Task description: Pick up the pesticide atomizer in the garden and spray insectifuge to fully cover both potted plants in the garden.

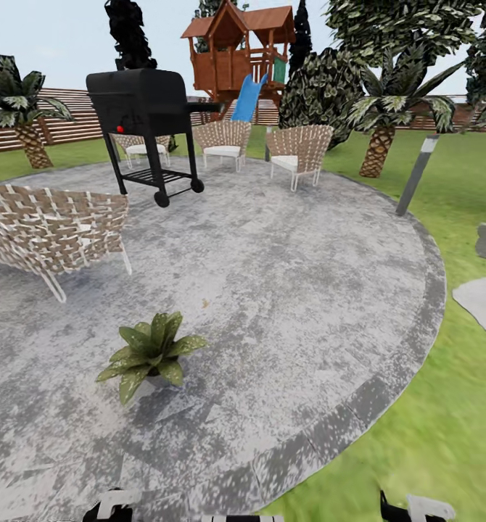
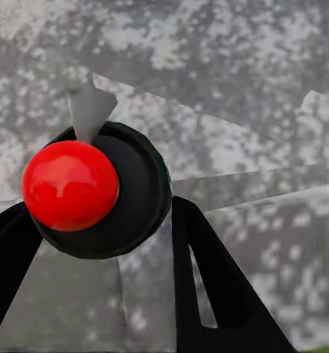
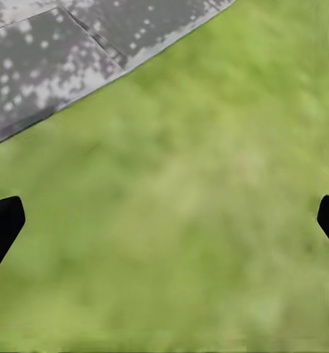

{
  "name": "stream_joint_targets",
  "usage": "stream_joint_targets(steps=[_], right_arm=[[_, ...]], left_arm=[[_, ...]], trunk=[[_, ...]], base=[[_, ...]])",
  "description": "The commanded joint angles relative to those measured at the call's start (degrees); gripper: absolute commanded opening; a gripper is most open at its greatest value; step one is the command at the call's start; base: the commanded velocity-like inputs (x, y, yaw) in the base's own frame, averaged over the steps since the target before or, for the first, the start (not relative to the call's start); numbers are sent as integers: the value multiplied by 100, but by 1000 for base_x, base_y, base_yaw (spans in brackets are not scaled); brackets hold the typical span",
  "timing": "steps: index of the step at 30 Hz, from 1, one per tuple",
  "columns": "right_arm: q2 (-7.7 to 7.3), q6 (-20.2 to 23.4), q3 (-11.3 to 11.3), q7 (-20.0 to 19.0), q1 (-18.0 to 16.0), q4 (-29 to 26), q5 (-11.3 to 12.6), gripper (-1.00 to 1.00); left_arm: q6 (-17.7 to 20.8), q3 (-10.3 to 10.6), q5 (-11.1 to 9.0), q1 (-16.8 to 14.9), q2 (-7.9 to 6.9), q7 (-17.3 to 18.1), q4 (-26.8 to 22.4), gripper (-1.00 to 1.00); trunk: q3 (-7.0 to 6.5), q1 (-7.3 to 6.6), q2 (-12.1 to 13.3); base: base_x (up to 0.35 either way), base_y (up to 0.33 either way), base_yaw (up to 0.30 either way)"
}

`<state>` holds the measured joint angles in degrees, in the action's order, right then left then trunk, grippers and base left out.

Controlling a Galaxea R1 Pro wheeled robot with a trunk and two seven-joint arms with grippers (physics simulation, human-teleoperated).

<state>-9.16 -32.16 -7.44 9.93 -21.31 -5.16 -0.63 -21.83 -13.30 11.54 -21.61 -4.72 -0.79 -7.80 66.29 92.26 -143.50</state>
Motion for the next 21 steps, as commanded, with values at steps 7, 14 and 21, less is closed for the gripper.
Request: stream_joint_targets(steps=[7,14,21], right_arm=[[10,-19,-20,0,-4,116,-3,100],[10,-19,-20,0,-4,155,1,100],[10,-19,-20,0,-4,156,1,100]], left_arm=[[-23,-24,83,-1,6,-9,25,-100],[-23,-21,78,-1,7,-9,17,-100],[-23,-6,76,-1,22,-9,33,-100]], trunk=[[4,-5,-2],[4,-5,-2],[4,-5,-2]], base=[[-297,-155,-300],[-218,-125,-300],[-11,-7,-300]])
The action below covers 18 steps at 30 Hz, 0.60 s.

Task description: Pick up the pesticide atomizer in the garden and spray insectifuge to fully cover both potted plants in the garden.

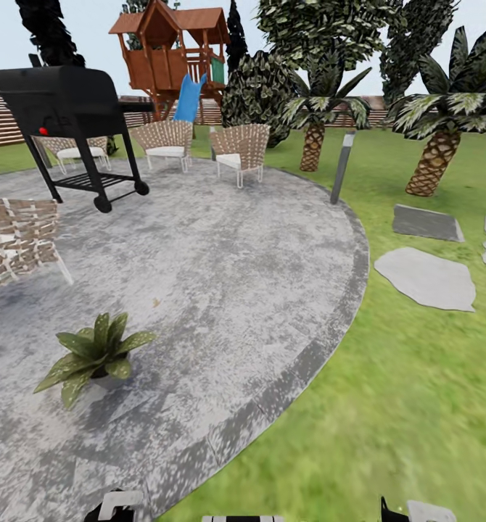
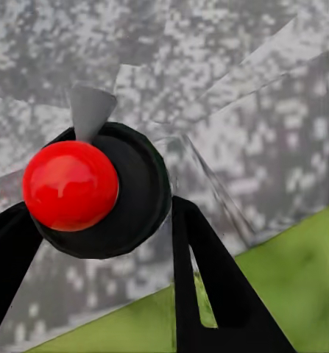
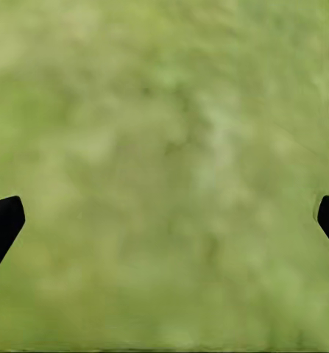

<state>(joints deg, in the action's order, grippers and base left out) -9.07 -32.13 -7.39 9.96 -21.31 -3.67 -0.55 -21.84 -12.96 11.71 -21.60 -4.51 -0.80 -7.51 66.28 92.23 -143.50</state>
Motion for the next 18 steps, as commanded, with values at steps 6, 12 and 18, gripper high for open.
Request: stream_joint_targets(steps=[6,12,18], right_arm=[[1,-21,-26,-3,-5,7,-6,100],[1,-21,-26,-3,-5,7,-5,100],[1,-21,-26,-3,-5,7,1,100]], left_arm=[[-22,-40,60,-2,-2,-8,4,-100],[-22,-40,60,-2,0,-8,-4,-100],[-22,-43,60,-2,-6,-8,-5,-100]], trunk=[[4,-1,-2],[-84,-12,4],[-217,-27,12]], base=[[0,0,-300],[0,0,-300],[0,0,-300]])
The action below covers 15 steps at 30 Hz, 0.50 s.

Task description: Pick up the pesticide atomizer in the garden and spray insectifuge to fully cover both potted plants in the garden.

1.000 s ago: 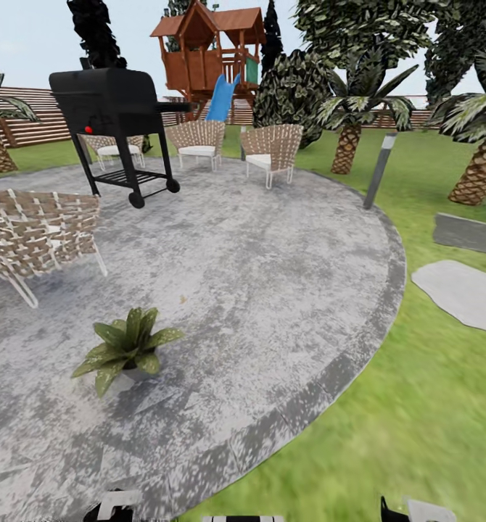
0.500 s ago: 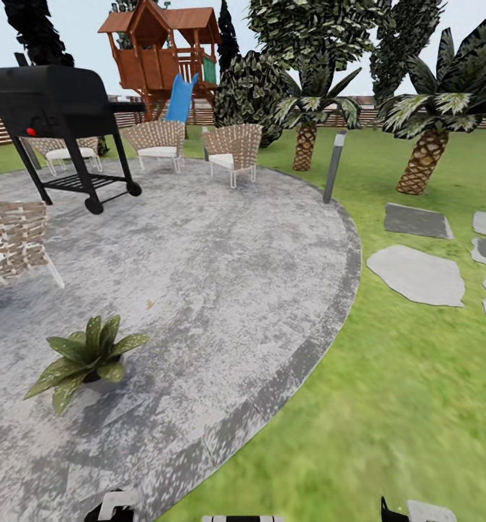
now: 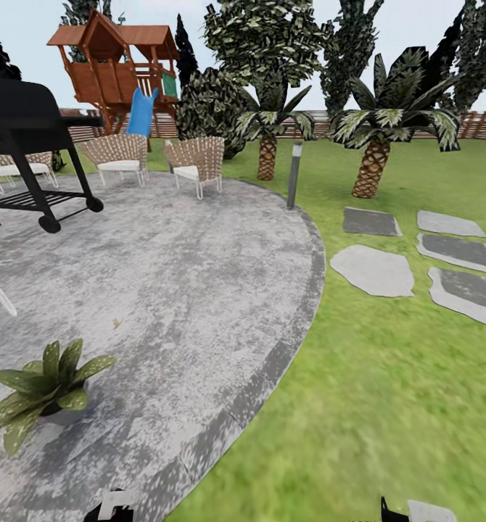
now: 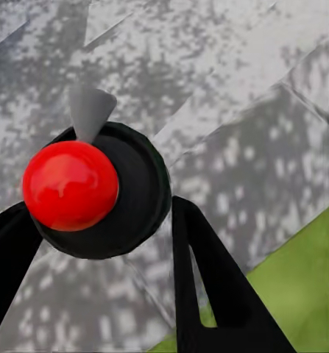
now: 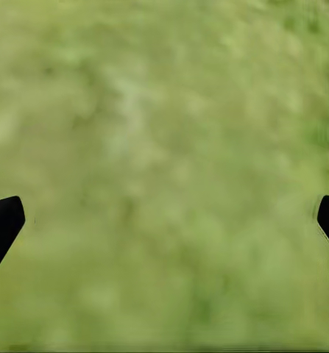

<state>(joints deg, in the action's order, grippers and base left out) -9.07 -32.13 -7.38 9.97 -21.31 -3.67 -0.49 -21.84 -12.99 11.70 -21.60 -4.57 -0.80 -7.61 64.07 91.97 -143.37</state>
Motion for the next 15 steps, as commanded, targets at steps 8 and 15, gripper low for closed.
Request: stream_joint_targets(steps=[8,15], right_arm=[[1,-21,-26,1,-5,7,-4,100],[1,-21,-26,5,-5,7,-4,100]], left_arm=[[-22,-53,34,-2,0,-8,5,-100],[-20,-54,24,-2,0,-8,5,-100]], trunk=[[-173,-22,9],[-312,-117,174]], base=[[0,0,-300],[0,0,-300]])
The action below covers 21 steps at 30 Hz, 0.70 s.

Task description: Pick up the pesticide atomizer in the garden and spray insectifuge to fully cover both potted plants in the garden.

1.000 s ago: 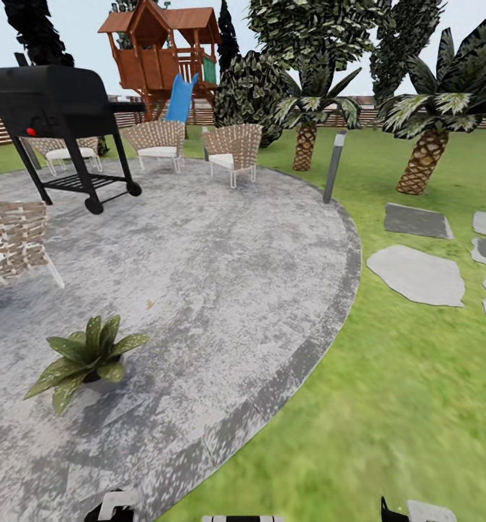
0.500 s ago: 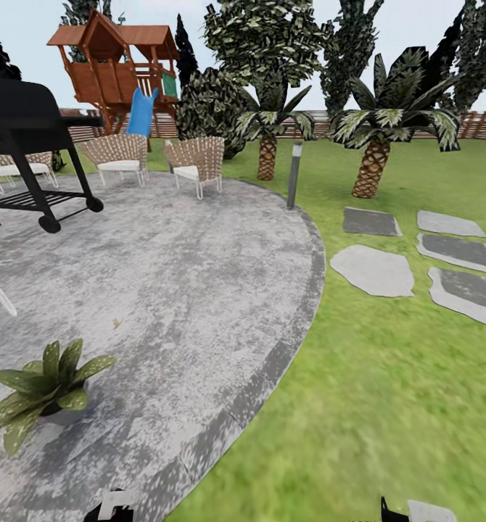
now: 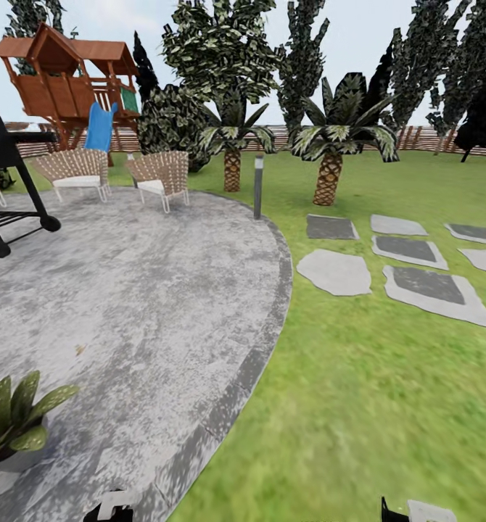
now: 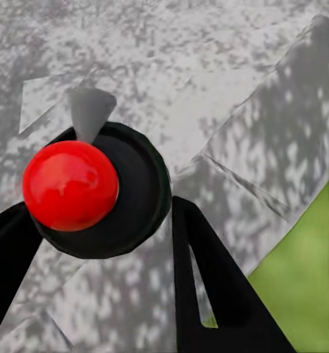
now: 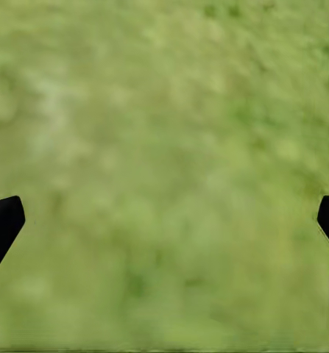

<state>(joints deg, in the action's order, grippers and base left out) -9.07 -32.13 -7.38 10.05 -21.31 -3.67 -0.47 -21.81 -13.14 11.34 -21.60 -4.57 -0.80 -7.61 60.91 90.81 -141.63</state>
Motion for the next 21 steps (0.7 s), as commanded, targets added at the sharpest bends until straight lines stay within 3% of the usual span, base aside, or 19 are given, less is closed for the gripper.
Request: stream_joint_targets(steps=[1,18,21], right_arm=[[1,-21,-26,-4,-5,7,-5,100],[1,-21,-26,-4,-5,7,-5,100],[1,-21,-26,-6,-5,7,-5,100]], left_arm=[[-24,-40,61,-2,0,-8,9,-100],[-25,-40,53,-2,0,-8,14,-100],[-25,-40,53,-2,-2,-8,14,-100]], trunk=[[-14,-24,40],[-319,-397,722],[-319,-397,722]], base=[[0,0,-300],[0,0,-300],[0,0,-300]])
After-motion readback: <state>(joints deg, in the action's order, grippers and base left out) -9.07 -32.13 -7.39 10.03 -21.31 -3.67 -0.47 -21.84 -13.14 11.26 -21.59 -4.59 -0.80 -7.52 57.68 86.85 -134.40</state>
